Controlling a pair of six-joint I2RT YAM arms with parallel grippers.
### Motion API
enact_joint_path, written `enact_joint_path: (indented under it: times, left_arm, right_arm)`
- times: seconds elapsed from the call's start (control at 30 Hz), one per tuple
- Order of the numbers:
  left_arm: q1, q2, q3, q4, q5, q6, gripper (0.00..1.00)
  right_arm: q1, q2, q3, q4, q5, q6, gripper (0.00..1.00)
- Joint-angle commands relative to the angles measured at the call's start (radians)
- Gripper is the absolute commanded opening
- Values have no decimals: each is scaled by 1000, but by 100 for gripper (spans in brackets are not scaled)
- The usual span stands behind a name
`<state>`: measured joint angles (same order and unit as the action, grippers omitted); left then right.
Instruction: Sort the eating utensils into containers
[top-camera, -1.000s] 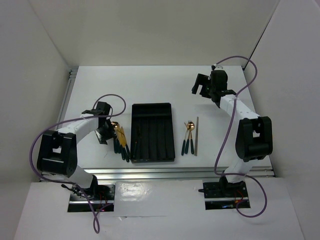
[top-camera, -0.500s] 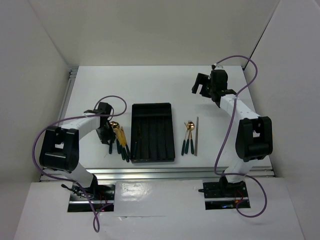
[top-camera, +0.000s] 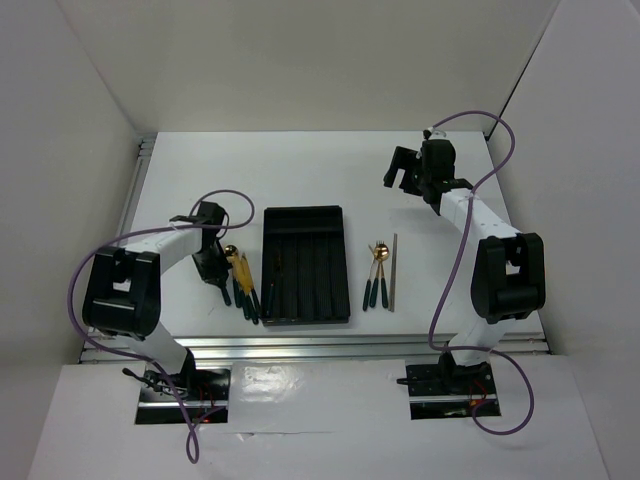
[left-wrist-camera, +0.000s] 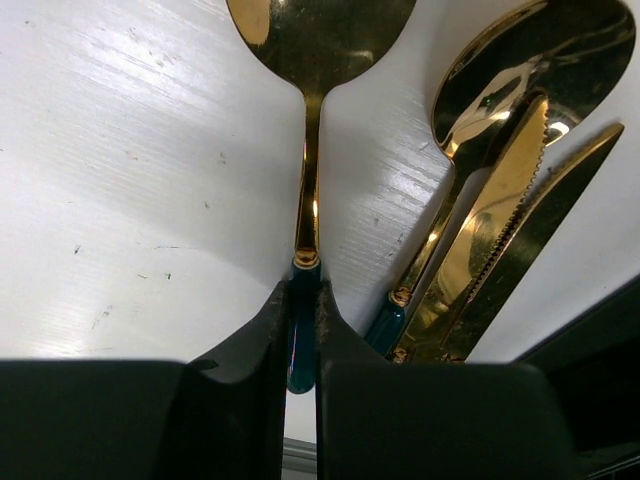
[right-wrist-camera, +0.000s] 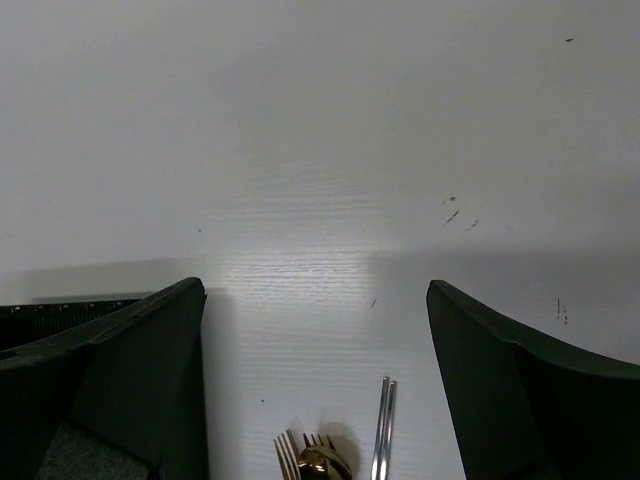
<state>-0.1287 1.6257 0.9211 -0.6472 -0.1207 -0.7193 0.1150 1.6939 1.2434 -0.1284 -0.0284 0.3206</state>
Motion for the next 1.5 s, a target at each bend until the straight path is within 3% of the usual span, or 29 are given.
enact_joint_path:
  times: [0.0, 0.2, 0.4, 0.7, 0.93, 1.47]
  left_arm:
    - [1, 24, 16, -41, -57, -23, 0]
    - [1, -142, 73, -83, -25, 49, 0]
    - [-11, -223, 128, -92, 116, 165, 0]
    - [-164, -268, 220, 10, 317, 213, 0]
    - [-318, -173, 263, 31, 253, 190, 0]
    - [-348, -162, 153, 121, 228, 5, 0]
  right_arm:
    - [-6, 1, 41, -2, 25, -3, 100]
    - [-6, 1, 41, 7, 25, 6, 100]
    - [-6, 21, 50, 7, 25, 15, 100]
    - [-6, 21, 59, -11, 70, 46, 100]
    - [-6, 3, 48, -20, 88, 55, 100]
    - [-6, 1, 28, -20, 97, 55, 100]
